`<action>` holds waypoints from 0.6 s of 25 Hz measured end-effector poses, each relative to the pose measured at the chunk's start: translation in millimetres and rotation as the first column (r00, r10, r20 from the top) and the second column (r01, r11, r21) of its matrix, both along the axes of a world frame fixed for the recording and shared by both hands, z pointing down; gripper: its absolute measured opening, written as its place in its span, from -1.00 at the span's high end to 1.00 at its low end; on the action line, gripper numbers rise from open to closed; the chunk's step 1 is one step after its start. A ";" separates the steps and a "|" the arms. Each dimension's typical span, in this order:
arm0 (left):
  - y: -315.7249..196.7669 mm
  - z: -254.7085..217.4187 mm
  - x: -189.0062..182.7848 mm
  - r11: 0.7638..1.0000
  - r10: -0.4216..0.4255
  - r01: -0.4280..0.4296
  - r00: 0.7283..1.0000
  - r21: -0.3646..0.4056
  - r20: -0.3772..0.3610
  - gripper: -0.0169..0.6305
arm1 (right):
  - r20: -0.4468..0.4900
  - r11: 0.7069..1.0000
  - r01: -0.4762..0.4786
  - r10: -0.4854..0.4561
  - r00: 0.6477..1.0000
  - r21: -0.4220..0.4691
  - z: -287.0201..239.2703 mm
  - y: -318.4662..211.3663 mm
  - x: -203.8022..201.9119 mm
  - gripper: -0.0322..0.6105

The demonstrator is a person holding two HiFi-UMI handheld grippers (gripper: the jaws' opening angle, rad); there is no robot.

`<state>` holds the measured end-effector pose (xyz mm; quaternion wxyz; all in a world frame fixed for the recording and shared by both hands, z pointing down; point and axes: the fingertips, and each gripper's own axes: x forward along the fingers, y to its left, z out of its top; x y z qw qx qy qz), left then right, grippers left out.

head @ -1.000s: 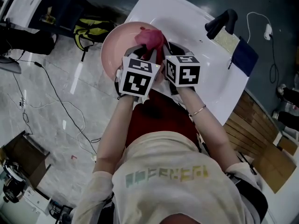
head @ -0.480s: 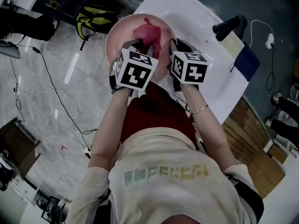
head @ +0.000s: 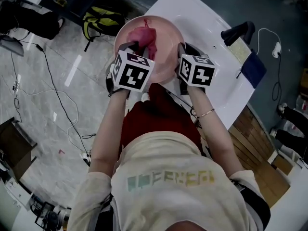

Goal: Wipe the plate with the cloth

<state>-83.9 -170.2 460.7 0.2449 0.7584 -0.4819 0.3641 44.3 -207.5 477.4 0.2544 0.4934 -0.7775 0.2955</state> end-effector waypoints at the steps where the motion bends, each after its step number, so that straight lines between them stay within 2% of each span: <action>1: 1.1 0.1 -3.7 1.000 -0.006 0.006 1.000 0.001 0.009 0.73 | -0.002 1.000 0.001 -0.001 1.000 0.003 0.1 0.3 0.4 0.71; 9: 8.9 -3.3 -44.7 0.997 -0.079 0.077 0.991 0.019 0.104 0.74 | 0.000 1.000 -0.013 0.013 1.000 0.005 0.4 0.0 5.9 0.71; 15: 14.2 -20.8 -67.0 0.987 -0.150 0.148 0.988 0.069 0.033 0.73 | 0.007 1.000 -0.020 0.020 1.000 0.012 -1.8 2.6 4.0 0.71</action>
